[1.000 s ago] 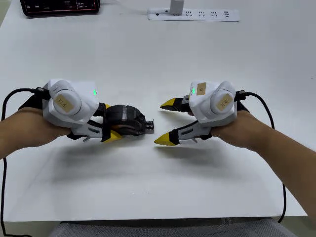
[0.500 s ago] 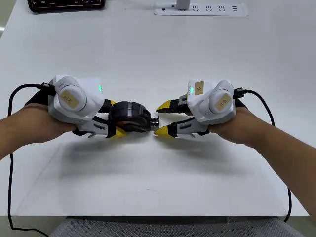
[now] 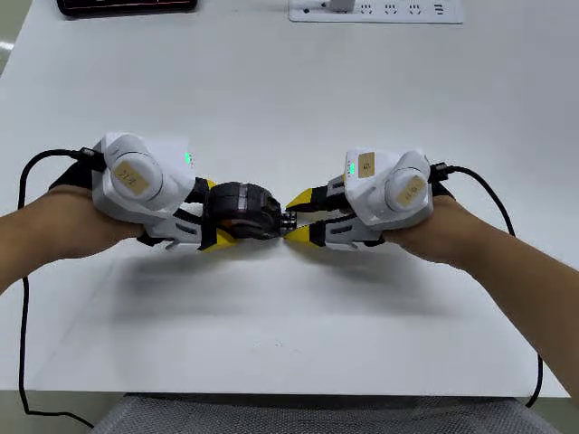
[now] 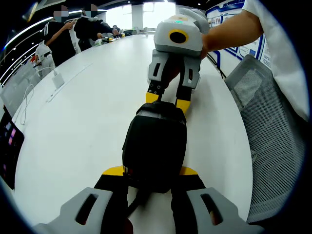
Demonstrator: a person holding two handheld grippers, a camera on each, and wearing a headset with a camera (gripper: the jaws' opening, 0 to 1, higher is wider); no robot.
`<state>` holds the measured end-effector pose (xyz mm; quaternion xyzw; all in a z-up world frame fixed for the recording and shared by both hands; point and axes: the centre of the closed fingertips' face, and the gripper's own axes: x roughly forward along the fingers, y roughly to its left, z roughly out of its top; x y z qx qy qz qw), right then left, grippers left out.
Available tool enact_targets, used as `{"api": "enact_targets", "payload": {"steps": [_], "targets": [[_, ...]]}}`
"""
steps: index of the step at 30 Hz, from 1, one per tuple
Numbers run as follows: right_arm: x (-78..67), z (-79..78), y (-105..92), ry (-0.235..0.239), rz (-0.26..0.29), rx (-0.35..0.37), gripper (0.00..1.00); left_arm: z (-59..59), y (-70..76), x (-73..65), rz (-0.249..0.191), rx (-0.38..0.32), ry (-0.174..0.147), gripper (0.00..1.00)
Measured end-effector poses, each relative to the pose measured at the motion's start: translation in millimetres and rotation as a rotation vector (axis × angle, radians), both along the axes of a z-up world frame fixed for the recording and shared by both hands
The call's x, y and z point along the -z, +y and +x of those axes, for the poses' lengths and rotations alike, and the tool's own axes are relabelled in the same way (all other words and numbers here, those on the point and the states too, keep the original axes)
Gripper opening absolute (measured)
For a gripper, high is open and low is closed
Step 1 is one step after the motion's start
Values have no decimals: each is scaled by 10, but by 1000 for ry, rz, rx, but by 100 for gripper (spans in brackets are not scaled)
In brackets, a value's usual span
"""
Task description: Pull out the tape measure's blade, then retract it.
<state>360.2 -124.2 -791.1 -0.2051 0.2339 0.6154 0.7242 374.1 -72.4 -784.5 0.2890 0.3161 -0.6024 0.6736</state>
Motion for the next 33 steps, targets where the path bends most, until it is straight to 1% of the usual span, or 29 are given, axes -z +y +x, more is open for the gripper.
{"api": "enact_targets", "payload": {"steps": [2,6,14,23,29,33], "targets": [[-2,-2,12,5,7,4,15,-2,0,-2,0,0,0,29],[2,12,16,-1,13,6,13,-3,0,-1,1,-1,0,29],[2,15,23,-5,21,5,12,0,1,3,1,-1,0,29],[-3,11,18,-16,17,3,12,3,3,5,-1,5,-3,29],[-3,12,13,-14,19,4,11,8,7,11,-2,7,-5,29],[-9,9,-7,-22,16,3,11,8,6,11,-6,4,1,29]]}}
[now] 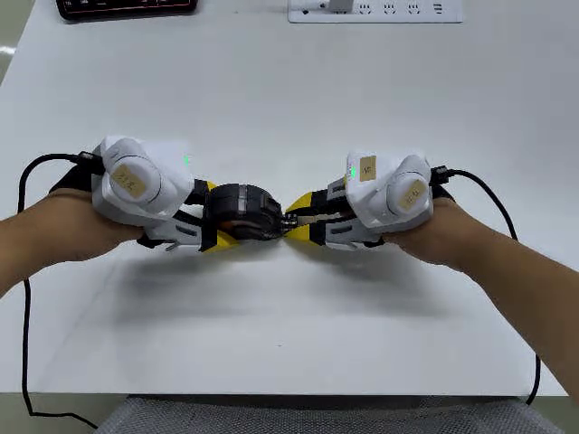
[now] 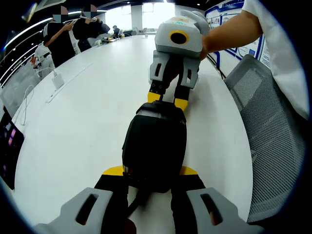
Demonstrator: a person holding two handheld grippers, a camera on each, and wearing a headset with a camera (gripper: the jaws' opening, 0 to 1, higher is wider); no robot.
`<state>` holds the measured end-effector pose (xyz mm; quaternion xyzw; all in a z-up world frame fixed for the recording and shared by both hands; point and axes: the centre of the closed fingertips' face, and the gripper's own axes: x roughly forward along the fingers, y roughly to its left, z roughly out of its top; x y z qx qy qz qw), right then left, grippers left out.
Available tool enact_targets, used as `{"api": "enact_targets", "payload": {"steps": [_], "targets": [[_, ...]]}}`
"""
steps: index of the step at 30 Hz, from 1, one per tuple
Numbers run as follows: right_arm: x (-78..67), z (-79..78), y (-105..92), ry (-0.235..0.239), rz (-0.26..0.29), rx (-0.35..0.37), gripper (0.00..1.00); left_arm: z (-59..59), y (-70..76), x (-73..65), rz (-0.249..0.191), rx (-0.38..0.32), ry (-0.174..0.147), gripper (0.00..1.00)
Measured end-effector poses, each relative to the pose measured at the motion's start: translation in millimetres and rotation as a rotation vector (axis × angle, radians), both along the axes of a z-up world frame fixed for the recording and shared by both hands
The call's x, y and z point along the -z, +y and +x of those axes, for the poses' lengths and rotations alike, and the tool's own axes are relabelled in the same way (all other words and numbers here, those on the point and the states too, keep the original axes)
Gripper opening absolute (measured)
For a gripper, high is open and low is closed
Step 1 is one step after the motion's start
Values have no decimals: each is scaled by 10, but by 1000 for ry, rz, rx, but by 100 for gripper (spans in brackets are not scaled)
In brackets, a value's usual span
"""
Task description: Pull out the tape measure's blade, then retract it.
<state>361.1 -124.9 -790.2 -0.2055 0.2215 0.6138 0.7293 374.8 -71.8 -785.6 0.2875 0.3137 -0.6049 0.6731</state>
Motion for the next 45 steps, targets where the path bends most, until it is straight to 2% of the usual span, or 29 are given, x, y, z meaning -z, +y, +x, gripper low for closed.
{"api": "enact_targets", "payload": {"steps": [12,45], "targets": [[-12,-6,-78,-16,-12,-4,10,2,-2,3,1,-1,10,28],[-37,-51,-433,-3,-34,33,10,0,-3,9,5,4,8,28]]}}
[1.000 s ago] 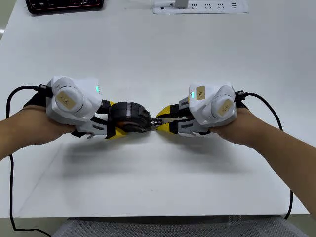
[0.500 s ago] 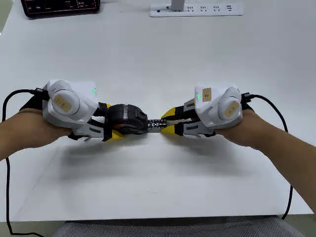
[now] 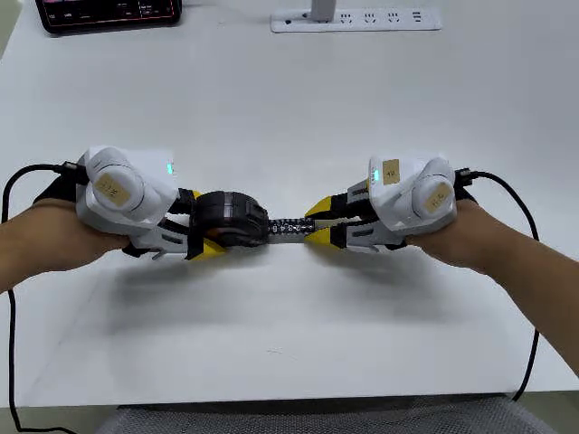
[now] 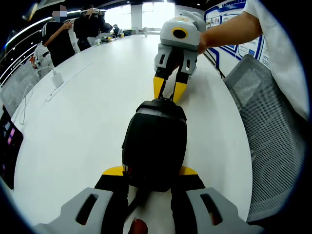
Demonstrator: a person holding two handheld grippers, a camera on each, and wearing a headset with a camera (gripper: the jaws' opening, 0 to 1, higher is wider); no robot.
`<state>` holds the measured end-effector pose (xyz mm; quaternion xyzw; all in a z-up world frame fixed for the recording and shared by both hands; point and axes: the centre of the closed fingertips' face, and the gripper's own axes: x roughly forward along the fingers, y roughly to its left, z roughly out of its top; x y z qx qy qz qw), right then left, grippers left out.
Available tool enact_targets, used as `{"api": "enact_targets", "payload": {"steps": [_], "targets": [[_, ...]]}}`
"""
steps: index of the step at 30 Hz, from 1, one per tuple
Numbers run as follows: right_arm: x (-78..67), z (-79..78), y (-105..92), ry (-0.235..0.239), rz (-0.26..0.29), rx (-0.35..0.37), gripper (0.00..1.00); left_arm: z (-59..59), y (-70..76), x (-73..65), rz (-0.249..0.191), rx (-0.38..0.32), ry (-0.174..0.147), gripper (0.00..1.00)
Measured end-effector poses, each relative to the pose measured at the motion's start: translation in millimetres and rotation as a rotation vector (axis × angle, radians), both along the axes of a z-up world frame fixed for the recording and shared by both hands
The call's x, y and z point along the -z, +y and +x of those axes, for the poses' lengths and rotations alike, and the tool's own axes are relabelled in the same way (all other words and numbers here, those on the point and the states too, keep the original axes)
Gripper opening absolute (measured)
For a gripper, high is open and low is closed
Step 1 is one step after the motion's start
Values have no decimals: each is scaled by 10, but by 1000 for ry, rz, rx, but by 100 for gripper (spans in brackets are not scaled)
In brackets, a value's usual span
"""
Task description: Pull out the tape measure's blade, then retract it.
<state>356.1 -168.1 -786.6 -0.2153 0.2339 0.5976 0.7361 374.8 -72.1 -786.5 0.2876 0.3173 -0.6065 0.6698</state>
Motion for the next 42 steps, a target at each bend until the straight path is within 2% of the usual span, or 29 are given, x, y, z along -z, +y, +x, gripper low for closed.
{"api": "enact_targets", "payload": {"steps": [10,42], "targets": [[-31,-33,-93,1,-7,9,10,-6,4,2,4,1,1,28],[-1,-96,-513,12,-48,61,9,-6,-6,3,5,4,1,28]]}}
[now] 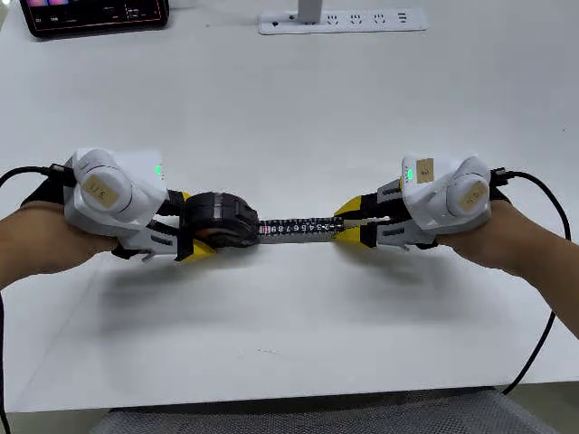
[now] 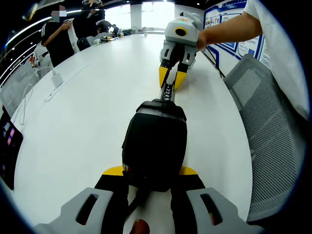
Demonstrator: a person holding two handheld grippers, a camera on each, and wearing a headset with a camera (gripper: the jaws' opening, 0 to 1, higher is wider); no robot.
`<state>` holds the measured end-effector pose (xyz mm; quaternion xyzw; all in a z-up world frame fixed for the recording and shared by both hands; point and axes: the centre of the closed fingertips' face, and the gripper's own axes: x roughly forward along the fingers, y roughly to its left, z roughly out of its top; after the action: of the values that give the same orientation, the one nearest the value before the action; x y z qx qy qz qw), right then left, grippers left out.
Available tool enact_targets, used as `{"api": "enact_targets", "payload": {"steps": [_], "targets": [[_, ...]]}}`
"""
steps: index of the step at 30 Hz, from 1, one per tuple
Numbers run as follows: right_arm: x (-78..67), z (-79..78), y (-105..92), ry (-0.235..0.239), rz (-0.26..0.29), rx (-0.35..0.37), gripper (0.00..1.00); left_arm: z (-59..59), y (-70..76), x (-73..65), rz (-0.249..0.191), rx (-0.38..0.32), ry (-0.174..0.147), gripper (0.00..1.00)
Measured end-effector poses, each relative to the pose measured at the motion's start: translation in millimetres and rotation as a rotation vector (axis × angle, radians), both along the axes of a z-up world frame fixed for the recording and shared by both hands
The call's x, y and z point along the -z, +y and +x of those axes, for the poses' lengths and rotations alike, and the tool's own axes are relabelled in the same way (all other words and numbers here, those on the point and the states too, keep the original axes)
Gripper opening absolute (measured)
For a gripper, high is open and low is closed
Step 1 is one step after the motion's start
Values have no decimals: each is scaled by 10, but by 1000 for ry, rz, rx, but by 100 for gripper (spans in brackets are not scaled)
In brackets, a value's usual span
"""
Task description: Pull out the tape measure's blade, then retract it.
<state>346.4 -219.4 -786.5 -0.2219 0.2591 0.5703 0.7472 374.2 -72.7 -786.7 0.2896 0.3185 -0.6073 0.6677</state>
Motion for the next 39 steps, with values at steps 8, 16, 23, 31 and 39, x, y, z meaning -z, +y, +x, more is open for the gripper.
{"api": "enact_targets", "payload": {"steps": [8,16,23,31,39], "targets": [[-3,-5,-84,1,-10,9,9,0,0,-1,0,-2,0,28],[-10,-16,-182,0,-23,13,9,0,0,0,1,-3,0,28],[-11,-22,-289,2,-37,14,9,-2,2,-1,2,-2,0,28],[-12,-32,-392,5,-49,22,9,-6,4,-4,2,-2,1,28],[-2,-46,-529,9,-64,40,9,-6,3,-3,2,-4,1,28]]}}
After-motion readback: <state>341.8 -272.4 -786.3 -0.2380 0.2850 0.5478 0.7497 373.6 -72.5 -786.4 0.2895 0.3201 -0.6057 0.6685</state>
